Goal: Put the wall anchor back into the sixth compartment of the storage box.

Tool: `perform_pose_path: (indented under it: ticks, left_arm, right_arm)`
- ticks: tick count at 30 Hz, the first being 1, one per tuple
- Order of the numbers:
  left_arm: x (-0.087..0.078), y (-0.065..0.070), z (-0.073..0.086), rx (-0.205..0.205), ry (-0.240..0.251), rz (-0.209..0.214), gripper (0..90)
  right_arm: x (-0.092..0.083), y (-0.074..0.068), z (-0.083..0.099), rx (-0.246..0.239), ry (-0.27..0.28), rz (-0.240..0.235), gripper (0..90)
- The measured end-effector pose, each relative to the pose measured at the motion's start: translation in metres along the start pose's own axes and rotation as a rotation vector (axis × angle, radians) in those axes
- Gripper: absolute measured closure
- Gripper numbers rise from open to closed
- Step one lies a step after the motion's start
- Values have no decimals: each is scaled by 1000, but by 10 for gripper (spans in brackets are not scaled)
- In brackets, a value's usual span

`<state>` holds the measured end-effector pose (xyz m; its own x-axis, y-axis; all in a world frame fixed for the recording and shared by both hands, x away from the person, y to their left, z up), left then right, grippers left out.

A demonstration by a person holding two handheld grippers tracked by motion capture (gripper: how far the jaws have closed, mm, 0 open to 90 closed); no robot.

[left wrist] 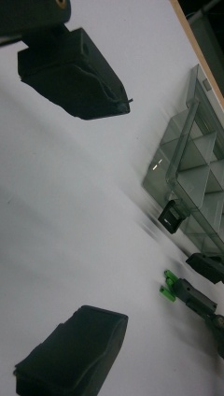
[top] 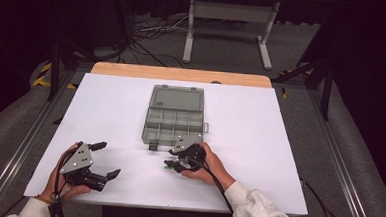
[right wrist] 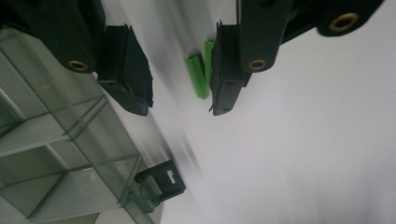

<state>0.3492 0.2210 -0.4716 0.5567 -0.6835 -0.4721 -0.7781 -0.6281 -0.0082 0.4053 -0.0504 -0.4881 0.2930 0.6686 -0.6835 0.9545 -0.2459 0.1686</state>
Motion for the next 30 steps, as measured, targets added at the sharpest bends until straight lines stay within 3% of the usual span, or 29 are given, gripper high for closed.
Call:
perform_pose_path:
  ticks: [11, 19, 30]
  left_arm:
    - [1, 1, 1, -3, -6, 2, 40]
    - [1, 1, 1, 1, -8, 8, 40]
    - [0, 1, 0, 6, -4, 8, 40]
  right_arm:
    - [4, 3, 4, 23, -19, -11, 680]
    - [6, 1, 3, 5, -11, -53, 844]
    - [5, -3, 1, -21, -20, -28, 849]
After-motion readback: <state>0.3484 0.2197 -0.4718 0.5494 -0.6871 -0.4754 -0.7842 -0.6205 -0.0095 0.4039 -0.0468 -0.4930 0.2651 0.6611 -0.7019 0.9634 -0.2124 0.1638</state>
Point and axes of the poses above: each handheld gripper's, and its own axes: x roughly forward along the jaws, z roughly out of its underside, y roughly to its right, the point moved 5 cm from there along x, roughly forward along the jaws, and after that the axes turned 8 degrees about -x, right-handed, at the moved point
